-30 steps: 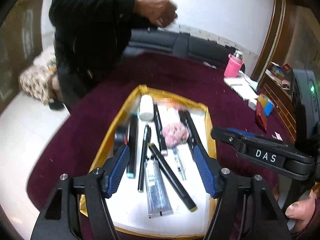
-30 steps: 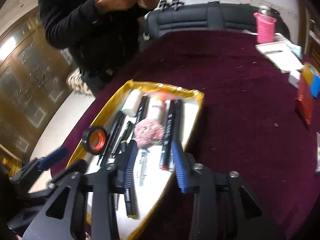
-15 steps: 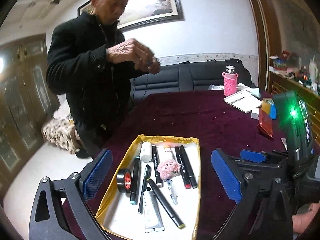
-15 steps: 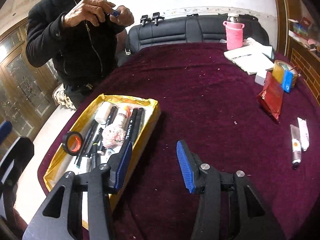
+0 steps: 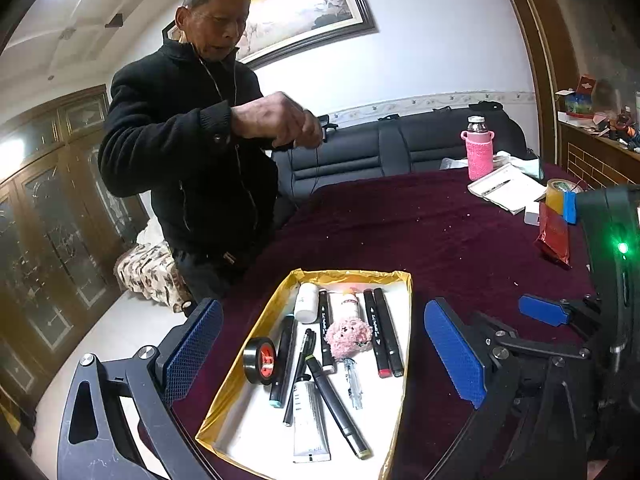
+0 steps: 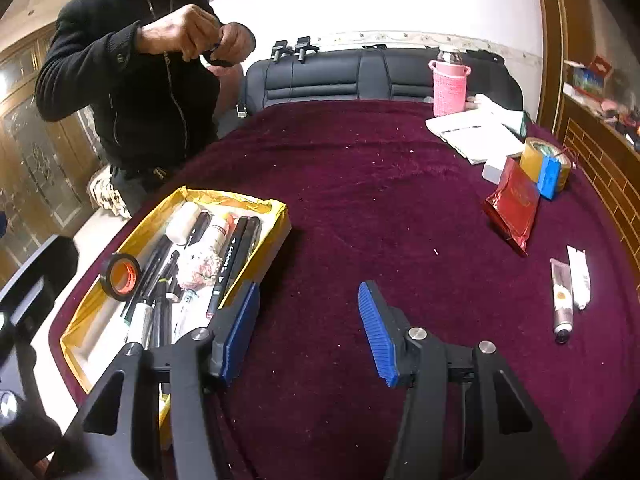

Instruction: Organize objects

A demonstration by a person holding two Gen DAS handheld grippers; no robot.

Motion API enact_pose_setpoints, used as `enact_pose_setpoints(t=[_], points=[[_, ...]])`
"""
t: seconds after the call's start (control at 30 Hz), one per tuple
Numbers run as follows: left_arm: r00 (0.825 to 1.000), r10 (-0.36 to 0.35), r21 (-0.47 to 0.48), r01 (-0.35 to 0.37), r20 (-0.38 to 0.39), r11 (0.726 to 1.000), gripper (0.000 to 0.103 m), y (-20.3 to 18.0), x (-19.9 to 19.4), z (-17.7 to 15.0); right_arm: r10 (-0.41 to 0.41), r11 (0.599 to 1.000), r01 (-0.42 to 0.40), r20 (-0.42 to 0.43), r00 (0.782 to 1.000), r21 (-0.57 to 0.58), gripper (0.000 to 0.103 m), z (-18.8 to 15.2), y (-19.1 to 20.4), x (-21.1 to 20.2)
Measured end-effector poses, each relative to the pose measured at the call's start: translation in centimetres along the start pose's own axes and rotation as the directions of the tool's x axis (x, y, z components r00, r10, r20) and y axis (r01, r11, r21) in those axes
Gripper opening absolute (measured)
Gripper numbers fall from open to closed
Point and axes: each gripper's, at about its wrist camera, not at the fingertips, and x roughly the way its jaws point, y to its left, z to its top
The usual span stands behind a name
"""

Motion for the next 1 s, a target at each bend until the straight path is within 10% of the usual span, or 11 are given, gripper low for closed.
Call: enact_pose_setpoints(t=[1.0], points=[[0.989, -0.047, -0.011, 0.046, -0.142, 0.999, 0.099, 0.0, 4.1, -1.2, -0.082, 0.99, 0.078, -0.031, 0.996, -0.12, 0.054, -0.9, 2.5, 0.7]])
